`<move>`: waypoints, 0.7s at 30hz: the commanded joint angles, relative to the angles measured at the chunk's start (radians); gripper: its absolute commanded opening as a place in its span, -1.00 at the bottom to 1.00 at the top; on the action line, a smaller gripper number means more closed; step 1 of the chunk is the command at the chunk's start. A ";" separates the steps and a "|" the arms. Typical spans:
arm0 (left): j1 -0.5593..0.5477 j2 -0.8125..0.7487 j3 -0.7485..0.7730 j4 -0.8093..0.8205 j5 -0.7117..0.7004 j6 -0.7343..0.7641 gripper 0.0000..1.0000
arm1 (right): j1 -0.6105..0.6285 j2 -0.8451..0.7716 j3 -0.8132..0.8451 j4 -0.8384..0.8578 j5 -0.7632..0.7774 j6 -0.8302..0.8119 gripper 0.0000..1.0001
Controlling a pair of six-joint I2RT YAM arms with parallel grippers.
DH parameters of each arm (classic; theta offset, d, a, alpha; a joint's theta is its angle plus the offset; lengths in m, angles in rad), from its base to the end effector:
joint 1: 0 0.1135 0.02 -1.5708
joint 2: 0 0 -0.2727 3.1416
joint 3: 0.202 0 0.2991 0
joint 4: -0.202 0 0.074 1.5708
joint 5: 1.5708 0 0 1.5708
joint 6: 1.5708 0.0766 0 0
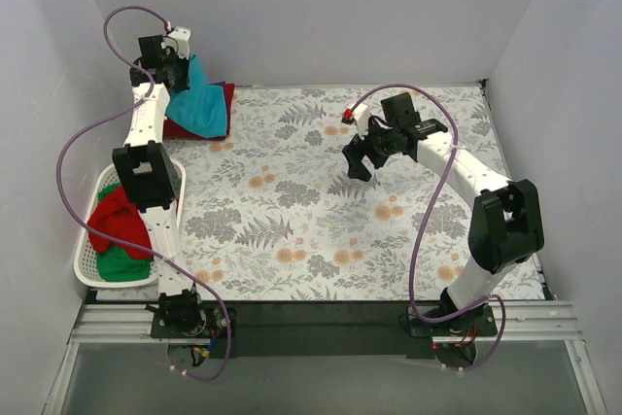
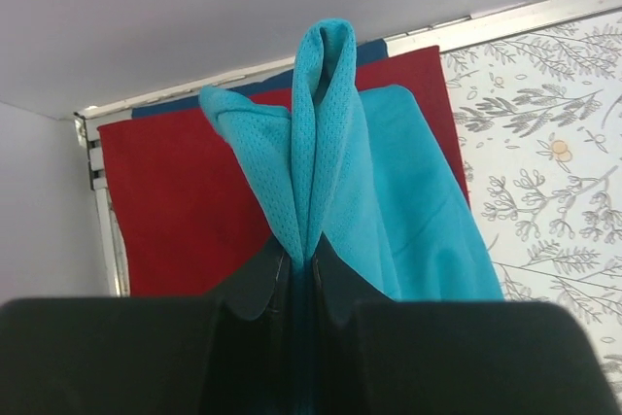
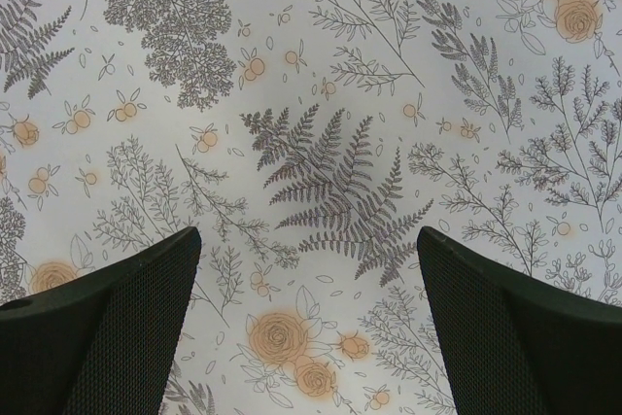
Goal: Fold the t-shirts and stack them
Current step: Neatly place the folded tshirt to the corner
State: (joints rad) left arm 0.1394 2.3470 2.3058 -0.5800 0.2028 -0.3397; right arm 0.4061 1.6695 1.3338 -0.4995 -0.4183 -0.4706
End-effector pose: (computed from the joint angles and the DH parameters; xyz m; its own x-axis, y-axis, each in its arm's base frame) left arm 0.6235 0.0719 0.2692 -0.5521 -0.4070 -0.7277 -0.1674 0.9091 -0.3815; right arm 0.3919 0.2024 0.2382 -0.3299 -0.5929 -0.7346 -0.8537 0.5195 -0.0358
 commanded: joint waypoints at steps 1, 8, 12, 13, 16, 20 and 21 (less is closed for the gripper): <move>0.026 -0.014 0.032 0.095 0.015 0.059 -1.00 | -0.003 0.004 0.045 0.001 -0.008 0.009 0.97; 0.052 0.000 0.010 0.190 0.026 0.085 -1.00 | -0.003 0.009 0.045 0.001 -0.002 0.004 0.97; 0.055 0.009 0.001 0.189 0.018 0.096 -1.00 | -0.003 0.019 0.051 -0.002 -0.002 0.004 0.97; 0.055 0.011 -0.014 0.189 0.017 0.096 -1.00 | -0.003 0.022 0.053 -0.001 -0.002 0.006 0.97; 0.057 0.012 -0.031 0.186 0.001 0.097 -1.00 | -0.003 0.027 0.059 -0.001 -0.002 0.004 0.97; 0.063 0.020 -0.045 0.186 -0.023 0.099 -1.00 | -0.003 0.035 0.062 -0.005 -0.007 0.006 0.97; 0.062 0.024 -0.045 0.199 -0.058 0.099 -0.90 | -0.003 0.033 0.065 -0.005 -0.008 0.004 0.97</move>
State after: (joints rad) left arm 0.1951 2.3653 2.2719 -0.4129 0.1989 -0.2569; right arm 0.4061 1.6978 1.3521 -0.5003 -0.4183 -0.4706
